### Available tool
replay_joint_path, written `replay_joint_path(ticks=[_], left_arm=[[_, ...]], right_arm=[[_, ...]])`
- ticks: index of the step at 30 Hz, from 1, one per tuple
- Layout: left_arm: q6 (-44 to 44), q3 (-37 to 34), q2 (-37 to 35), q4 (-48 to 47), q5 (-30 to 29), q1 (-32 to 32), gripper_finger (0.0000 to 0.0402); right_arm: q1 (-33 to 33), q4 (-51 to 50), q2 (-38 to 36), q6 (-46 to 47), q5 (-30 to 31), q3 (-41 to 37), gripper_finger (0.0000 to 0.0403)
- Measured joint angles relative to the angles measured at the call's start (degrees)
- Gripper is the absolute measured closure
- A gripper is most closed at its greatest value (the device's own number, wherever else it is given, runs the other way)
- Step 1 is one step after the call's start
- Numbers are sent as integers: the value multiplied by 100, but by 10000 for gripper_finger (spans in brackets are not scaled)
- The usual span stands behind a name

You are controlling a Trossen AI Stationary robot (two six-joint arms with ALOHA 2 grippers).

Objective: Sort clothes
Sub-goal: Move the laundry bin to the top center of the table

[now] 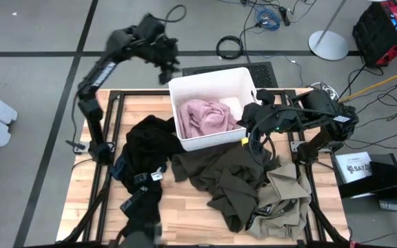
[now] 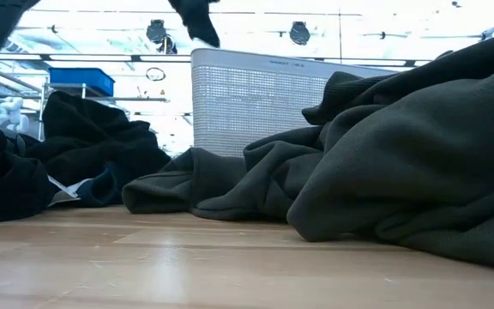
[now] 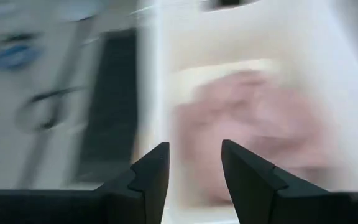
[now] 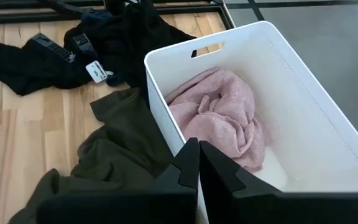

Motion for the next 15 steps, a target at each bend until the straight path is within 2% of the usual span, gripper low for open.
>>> replay_joint_path(ticks=[2, 5, 8, 15], left_arm=[[81, 1, -211, -492, 566, -138, 246], [108, -4, -359, -1059, 853, -570, 250], [110, -7, -430, -1110, 1112, -1214, 262], [58, -276, -400, -955, 1029, -2917, 292]], right_arm=[[-39, 1, 0, -119, 0, 0, 403], [-129, 3, 0, -204, 6, 0, 403], [-228, 3, 0, -279, 5, 0, 403], [-340, -17, 0, -316, 4, 0, 403]])
